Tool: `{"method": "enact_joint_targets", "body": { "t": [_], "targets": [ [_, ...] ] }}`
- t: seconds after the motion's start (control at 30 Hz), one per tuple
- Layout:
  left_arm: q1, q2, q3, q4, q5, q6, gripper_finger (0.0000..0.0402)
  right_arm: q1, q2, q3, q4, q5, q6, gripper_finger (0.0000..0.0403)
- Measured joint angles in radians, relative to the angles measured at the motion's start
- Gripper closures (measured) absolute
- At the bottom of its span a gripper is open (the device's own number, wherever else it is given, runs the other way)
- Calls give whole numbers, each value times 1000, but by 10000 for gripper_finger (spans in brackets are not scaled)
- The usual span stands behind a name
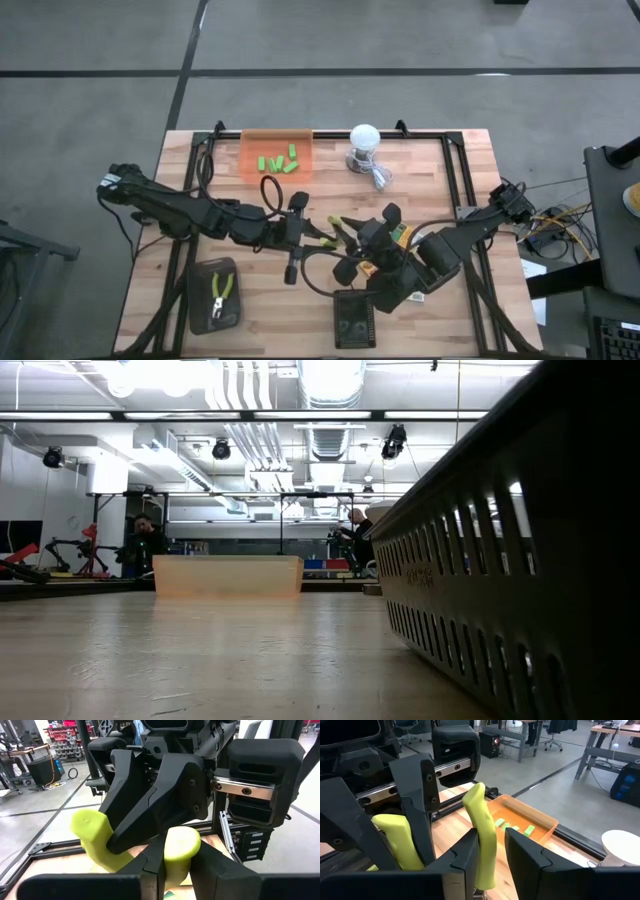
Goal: Pick & Place School Supplies
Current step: Put the green hole puncher into the left black bin
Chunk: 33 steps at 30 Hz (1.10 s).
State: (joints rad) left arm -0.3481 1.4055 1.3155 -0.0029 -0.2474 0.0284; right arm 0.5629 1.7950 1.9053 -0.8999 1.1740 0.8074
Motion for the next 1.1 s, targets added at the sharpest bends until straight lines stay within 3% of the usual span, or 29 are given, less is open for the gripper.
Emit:
{"method": "enact_joint_targets", "body": {
  "t": [0.63, 1.1],
  "targets": [
    [0, 0, 0, 1, 3, 1, 342, 0, 0, 0, 0, 0, 0, 196],
    [0, 0, 0, 3, 4, 1, 343, 2, -4, 3, -1, -1, -5, 155]
  ]
}}
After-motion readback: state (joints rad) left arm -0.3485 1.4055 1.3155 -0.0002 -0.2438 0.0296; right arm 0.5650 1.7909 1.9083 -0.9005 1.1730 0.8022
